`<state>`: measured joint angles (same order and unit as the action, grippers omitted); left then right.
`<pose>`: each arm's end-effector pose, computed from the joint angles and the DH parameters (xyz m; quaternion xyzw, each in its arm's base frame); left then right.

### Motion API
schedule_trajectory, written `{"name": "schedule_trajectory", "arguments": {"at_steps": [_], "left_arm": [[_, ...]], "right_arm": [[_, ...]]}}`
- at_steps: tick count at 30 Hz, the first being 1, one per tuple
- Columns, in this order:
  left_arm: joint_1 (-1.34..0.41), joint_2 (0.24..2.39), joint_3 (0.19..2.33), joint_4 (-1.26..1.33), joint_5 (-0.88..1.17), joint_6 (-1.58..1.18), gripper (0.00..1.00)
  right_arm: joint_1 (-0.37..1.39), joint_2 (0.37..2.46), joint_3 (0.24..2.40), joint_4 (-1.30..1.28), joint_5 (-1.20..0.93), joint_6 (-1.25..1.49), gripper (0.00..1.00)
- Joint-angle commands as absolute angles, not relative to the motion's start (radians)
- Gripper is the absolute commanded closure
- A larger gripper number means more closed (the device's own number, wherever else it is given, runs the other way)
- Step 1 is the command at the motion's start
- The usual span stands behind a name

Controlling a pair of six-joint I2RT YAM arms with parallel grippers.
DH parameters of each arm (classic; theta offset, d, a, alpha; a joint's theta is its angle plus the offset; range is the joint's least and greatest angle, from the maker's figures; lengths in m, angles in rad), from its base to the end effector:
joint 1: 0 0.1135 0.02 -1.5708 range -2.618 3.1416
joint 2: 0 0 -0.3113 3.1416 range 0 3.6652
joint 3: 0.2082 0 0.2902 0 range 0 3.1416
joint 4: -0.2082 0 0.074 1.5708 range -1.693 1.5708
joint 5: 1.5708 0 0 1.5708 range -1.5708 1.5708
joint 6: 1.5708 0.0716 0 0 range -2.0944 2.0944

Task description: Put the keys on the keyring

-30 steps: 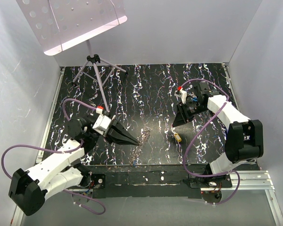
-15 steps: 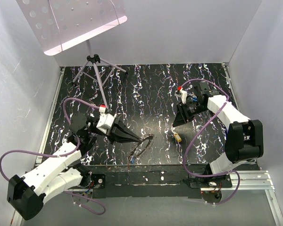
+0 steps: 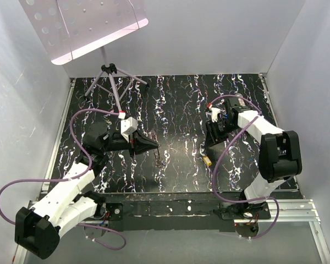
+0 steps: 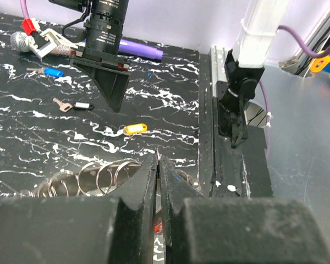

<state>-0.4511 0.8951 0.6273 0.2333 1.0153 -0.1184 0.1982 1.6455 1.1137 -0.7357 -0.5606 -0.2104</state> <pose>0.1775 -0.1536 0.3353 0.4372 0.5639 -0.5061 0.4845 0.3441 0.1079 0.2032 -0.2336 0.9217 0.2726 0.1468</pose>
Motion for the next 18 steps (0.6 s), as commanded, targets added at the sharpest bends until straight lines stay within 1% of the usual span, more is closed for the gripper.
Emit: {"name": "schedule_trajectory", "arguments": {"at_steps": [1,9,18], "left_arm": [[-0.448,0.845,0.647,0.144,0.982,-0.018,1.00],[-0.448,0.835,0.641,0.170,1.008,-0.031,1.00],[-0.448,0.830,0.640,0.169,1.012,-0.028,1.00]], "right_arm": [[0.218,1.696,1.124,-0.732,-0.477,-0.186,0.56],[0.242,1.764,1.146,-0.778,-0.430,-0.204,0.57],[0.273,1.798,1.163,-0.796,-0.440,-0.207,0.59]]}}
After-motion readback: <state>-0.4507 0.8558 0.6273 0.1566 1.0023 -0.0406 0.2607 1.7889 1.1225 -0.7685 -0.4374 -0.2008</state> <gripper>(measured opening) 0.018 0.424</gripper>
